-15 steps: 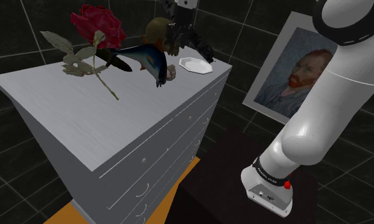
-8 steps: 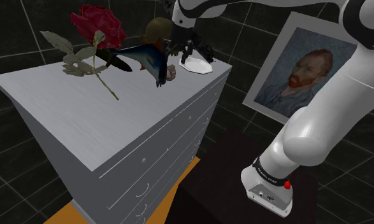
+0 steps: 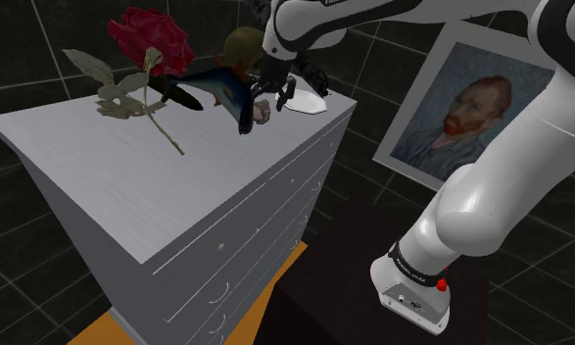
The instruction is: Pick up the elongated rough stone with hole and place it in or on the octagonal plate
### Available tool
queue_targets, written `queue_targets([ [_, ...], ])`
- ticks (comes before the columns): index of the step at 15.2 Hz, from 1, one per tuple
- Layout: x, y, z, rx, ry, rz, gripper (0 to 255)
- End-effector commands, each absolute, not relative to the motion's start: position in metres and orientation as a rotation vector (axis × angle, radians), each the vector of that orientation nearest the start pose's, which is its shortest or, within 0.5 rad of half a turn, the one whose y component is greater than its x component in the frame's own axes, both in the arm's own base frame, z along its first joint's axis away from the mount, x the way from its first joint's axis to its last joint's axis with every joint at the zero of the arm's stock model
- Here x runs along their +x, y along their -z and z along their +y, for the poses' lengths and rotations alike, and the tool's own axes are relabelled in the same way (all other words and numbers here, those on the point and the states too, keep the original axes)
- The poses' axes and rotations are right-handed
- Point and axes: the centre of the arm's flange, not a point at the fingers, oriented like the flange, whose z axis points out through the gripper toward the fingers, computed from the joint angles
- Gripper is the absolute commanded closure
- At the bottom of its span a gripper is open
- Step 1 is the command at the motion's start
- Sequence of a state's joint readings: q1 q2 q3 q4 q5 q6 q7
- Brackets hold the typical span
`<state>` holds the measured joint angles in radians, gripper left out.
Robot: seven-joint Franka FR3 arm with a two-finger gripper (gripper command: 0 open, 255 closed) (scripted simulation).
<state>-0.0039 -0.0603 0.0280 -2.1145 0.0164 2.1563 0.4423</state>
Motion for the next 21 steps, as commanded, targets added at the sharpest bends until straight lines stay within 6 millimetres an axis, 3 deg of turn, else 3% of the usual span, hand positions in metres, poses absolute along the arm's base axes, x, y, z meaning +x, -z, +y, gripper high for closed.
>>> queue_targets([
  [1, 0.541, -0.428, 0.022, -3.043, 0.110, 0.638, 0],
  [9, 0.542, -0.425, 0.022, -3.043, 0.110, 0.638, 0],
  [10, 0.541, -0.423, 0.022, -3.043, 0.110, 0.638, 255],
  [18, 0.541, -0.421, 0.022, -3.043, 0.109, 0.638, 255],
  [21, 0.542, -0.435, 0.022, -3.043, 0.110, 0.638, 255],
])
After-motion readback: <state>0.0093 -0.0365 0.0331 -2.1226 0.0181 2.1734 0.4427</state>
